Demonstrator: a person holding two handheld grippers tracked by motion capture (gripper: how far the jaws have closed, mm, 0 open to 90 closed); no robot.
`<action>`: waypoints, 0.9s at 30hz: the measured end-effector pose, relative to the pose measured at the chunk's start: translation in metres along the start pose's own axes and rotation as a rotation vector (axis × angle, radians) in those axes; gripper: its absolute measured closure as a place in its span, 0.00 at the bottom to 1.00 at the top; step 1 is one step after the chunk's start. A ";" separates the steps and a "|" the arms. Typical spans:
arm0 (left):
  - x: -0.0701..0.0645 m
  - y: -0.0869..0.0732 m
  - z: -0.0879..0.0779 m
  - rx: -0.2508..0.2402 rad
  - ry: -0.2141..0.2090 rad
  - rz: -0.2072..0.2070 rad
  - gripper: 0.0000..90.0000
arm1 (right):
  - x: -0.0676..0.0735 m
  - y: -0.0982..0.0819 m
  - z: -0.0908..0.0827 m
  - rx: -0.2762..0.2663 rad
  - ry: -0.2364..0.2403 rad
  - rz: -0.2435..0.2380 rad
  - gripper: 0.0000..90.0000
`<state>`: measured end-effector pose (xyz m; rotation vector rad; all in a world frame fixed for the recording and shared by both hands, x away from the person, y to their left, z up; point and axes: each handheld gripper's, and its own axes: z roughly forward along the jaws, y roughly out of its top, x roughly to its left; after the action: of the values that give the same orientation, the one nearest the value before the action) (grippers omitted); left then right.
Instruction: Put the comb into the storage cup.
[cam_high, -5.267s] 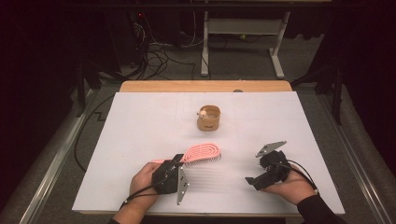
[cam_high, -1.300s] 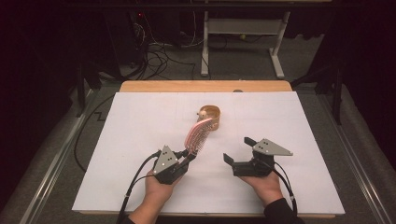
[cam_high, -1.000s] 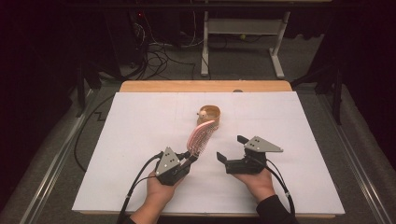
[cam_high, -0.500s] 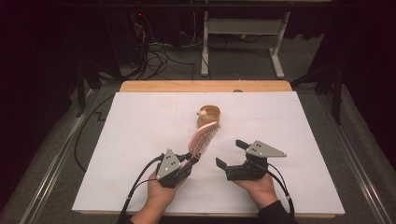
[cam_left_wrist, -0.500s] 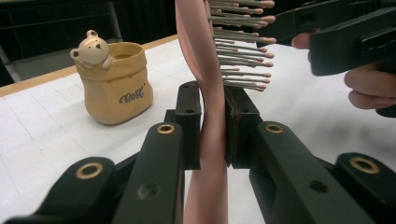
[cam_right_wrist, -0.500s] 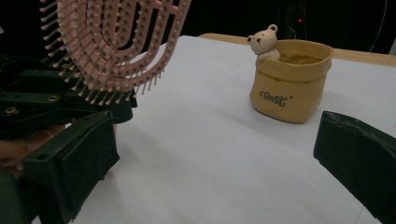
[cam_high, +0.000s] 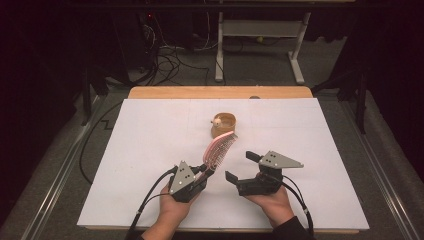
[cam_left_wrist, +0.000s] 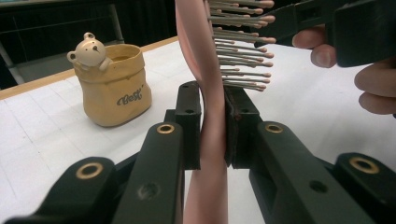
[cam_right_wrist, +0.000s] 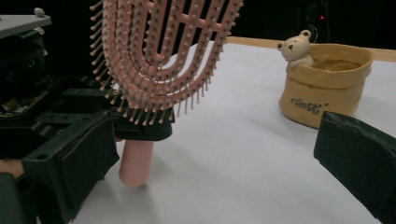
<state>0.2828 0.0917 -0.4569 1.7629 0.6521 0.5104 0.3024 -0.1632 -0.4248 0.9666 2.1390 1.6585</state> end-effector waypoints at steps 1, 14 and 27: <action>-0.001 0.000 0.000 0.000 0.000 0.002 0.87 | 0.001 0.001 0.000 -0.001 0.005 -0.001 0.00; -0.009 -0.002 0.004 0.009 -0.018 0.034 0.87 | 0.012 0.008 -0.001 -0.034 0.044 0.006 0.00; -0.025 -0.003 0.006 0.000 -0.016 0.061 0.86 | 0.022 0.013 -0.001 -0.056 0.057 0.019 0.00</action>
<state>0.2671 0.0710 -0.4613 1.7896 0.5883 0.5373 0.2896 -0.1479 -0.4082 0.9371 2.1129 1.7657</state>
